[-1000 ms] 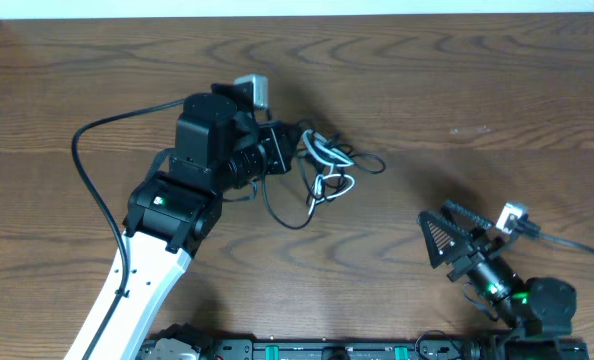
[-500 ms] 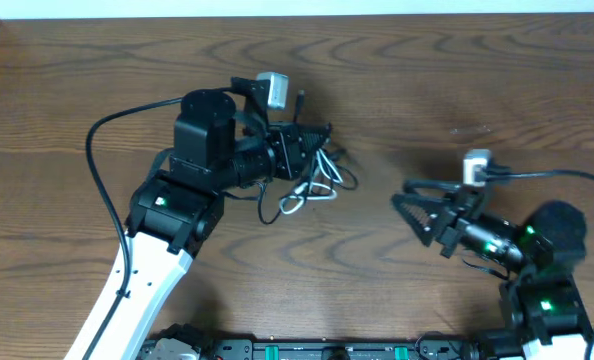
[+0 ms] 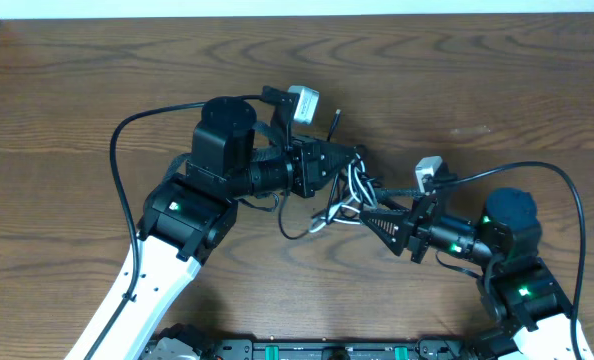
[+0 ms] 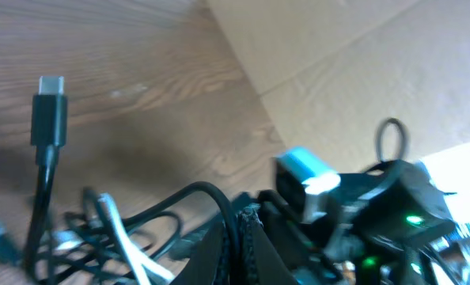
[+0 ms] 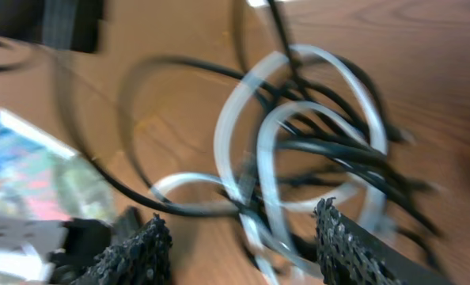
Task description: Untangle cables
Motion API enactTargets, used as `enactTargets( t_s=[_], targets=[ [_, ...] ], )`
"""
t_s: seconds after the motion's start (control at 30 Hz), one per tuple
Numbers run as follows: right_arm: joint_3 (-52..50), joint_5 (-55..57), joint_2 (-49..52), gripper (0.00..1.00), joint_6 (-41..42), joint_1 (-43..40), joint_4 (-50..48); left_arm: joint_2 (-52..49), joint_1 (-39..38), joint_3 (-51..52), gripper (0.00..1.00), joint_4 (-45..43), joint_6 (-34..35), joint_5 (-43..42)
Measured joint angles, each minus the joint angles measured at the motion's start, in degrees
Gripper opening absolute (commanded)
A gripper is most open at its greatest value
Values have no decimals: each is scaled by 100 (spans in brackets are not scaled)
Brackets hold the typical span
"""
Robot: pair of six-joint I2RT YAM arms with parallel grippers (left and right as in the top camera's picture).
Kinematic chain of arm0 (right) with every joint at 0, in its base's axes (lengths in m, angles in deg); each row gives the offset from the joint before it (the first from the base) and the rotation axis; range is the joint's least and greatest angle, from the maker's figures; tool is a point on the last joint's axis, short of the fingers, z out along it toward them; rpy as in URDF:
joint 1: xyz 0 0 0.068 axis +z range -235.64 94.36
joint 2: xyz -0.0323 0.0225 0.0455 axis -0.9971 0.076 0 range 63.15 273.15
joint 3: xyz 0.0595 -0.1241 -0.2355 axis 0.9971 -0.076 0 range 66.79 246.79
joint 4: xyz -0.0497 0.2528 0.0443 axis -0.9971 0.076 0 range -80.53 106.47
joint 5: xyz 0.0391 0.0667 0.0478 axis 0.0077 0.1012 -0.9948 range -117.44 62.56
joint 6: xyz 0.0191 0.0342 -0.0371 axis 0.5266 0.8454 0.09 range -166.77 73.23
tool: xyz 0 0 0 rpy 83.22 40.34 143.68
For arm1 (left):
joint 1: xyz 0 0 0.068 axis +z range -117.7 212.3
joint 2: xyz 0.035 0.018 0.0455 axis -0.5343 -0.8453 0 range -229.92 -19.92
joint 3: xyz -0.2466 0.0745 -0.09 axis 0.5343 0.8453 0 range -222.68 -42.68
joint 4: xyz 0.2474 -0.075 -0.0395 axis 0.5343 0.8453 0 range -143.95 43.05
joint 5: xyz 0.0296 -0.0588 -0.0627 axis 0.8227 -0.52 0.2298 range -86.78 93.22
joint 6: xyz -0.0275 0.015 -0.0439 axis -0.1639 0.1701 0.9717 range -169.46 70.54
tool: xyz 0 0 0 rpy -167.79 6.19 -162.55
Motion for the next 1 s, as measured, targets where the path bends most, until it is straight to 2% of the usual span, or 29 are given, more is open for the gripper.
enactTargets(
  t_s=[0.17, 0.3, 0.43, 0.5, 0.53, 0.73, 0.9, 1.0],
  targets=[
    [0, 560, 131, 54, -195, 304, 20, 0, 0, 0, 8, -192, 131, -267],
    [0, 723, 251, 43, -282, 564, -136, 0, 0, 0, 8, -216, 249, -352],
    [0, 839, 396, 19, -328, 787, -304, 0, 0, 0, 8, -214, 426, -380],
    [0, 946, 450, 3, -350, 826, -361, 0, 0, 0, 8, -212, 505, -400],
    [0, 1049, 474, 1, -358, 852, -378, 0, 0, 0, 8, -214, 520, -409],
    [2, 1685, 466, 1, -332, 852, -376, 0, 0, 0, 8, 105, 466, -509],
    [0, 2087, 68, 1, -313, 800, -289, 0, 2, 0, 8, 822, -109, -455],
    [2, 2308, -393, 1, -310, 614, -83, 0, 35, 0, 8, 1445, -295, -28]
  ],
)
